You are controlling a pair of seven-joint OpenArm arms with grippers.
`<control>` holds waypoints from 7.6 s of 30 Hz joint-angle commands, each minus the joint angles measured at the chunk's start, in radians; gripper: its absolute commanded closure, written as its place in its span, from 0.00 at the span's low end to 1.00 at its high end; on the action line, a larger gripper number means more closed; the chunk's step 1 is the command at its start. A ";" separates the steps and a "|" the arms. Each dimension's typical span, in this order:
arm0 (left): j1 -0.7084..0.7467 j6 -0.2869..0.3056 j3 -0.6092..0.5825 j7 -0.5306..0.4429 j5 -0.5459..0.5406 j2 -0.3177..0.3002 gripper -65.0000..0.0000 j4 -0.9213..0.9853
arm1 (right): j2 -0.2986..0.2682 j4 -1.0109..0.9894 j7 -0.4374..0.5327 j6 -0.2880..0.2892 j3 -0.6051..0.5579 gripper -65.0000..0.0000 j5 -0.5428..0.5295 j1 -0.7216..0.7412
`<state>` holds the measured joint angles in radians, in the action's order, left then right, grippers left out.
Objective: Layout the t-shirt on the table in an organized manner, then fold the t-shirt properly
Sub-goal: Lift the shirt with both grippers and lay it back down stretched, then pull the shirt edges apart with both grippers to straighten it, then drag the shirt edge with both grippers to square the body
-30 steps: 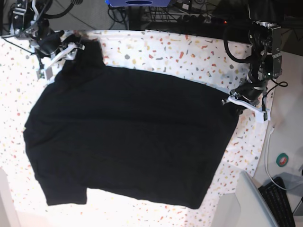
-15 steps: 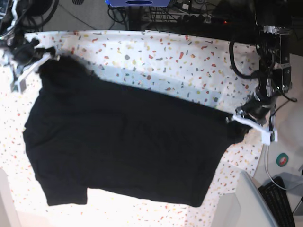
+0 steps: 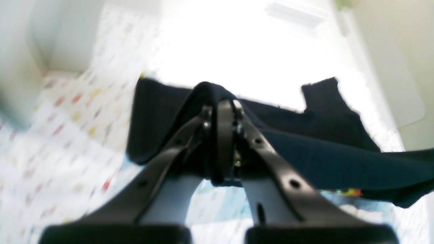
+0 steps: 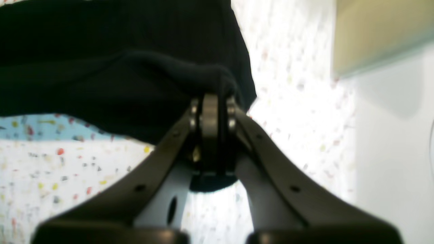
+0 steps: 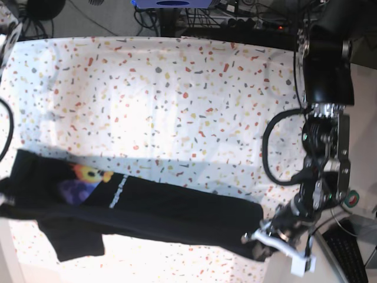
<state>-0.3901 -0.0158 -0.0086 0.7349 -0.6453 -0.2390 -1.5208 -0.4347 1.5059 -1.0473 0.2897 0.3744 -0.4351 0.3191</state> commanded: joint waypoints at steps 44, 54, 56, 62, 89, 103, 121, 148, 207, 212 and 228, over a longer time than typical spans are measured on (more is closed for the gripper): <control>0.455 0.060 0.147 -0.183 0.229 0.079 1.00 0.032 | 0.181 -0.070 0.104 -0.001 0.139 0.73 -0.005 -0.487; 0.484 0.055 0.158 -0.193 0.229 0.030 1.00 0.075 | 0.254 0.267 0.206 -0.001 0.140 0.60 0.002 -0.622; 0.483 0.055 0.149 -0.193 0.229 0.014 1.00 0.079 | 0.208 0.115 0.286 -0.001 0.131 0.74 0.002 -0.530; 0.494 0.055 0.155 -0.193 0.229 0.011 1.00 0.084 | 0.129 -0.328 0.298 0.001 0.128 1.00 0.002 -0.305; 0.464 0.055 0.151 -0.269 0.229 -0.089 1.00 0.179 | 0.087 -0.515 0.425 -0.005 -0.044 1.00 0.132 -0.288; 0.466 0.056 0.147 -0.269 0.229 -0.082 1.00 0.151 | 0.302 0.227 0.131 0.004 0.145 0.68 0.126 -0.622; 0.475 0.058 0.146 -0.269 0.229 -0.081 1.00 0.156 | 0.403 0.101 0.187 0.161 0.143 0.47 0.129 -0.665; 0.724 0.053 0.246 -0.205 0.221 -0.079 1.00 -0.189 | 0.474 0.414 0.091 0.262 0.179 1.00 0.127 -0.785; 0.194 0.058 0.542 0.044 0.219 0.102 1.00 0.381 | 0.191 -0.442 0.293 0.176 -0.205 1.00 0.135 0.039; 0.194 0.058 0.542 0.044 0.219 0.103 1.00 0.381 | 0.188 -0.466 0.312 0.176 -0.208 1.00 0.135 0.045; 0.363 0.055 0.588 0.128 0.219 0.105 1.00 0.180 | 0.168 -0.460 0.301 0.176 -0.214 1.00 0.135 0.010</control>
<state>-0.0139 0.0353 0.5766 0.8715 -0.4217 -0.1204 -1.3247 -0.2462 1.0275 -0.7555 0.4637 0.1558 -0.2935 0.3107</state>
